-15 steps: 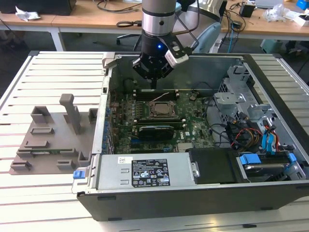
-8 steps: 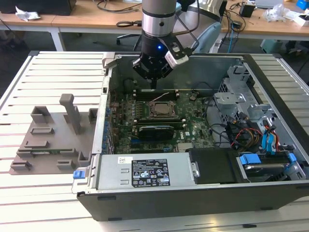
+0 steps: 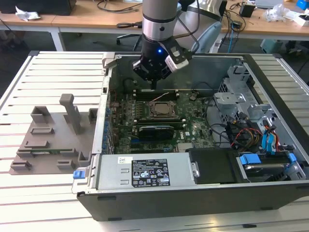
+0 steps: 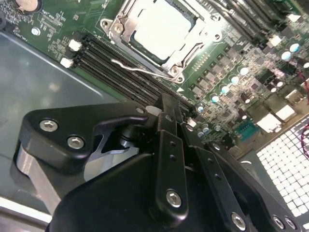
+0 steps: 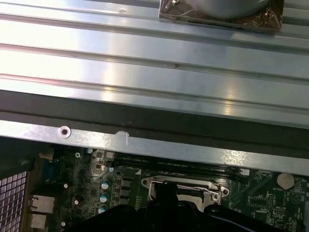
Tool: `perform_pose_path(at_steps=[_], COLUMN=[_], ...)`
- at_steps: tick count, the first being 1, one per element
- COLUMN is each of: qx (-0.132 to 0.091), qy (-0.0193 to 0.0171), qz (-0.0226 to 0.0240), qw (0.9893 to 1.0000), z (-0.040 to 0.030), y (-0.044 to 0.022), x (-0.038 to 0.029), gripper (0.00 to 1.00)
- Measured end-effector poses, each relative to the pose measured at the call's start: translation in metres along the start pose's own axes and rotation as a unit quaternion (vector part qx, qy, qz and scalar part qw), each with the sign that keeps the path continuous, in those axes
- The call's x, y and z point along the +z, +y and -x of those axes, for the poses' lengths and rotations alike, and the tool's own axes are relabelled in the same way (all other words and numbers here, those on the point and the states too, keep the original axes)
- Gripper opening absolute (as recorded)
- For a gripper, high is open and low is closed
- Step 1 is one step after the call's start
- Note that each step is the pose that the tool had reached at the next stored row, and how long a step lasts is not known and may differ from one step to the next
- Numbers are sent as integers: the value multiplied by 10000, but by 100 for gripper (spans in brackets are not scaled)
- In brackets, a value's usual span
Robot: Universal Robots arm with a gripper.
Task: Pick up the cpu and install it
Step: 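Install the first cpu locking lever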
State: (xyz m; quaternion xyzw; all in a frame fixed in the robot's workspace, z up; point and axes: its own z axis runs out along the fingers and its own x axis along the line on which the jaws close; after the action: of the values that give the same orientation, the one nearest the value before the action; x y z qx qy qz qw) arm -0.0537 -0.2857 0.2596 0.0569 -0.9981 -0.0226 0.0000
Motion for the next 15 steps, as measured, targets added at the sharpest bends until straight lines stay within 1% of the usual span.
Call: perform_pose_path(at_steps=[3,5,6,8,9,15], qx=[0,0,1,1,1,1], qy=[3,7,11,16,19,30], qz=[-3,-7,-9,-8,-8,-7], qw=[10000,10000,10000,10000,10000,10000], z=[21,41,47,49,49,63], y=[-3,-8,-10,-12,-14,-18], x=[18,46,86,139,175,298], gripper=[11,11,11,11,11,11])
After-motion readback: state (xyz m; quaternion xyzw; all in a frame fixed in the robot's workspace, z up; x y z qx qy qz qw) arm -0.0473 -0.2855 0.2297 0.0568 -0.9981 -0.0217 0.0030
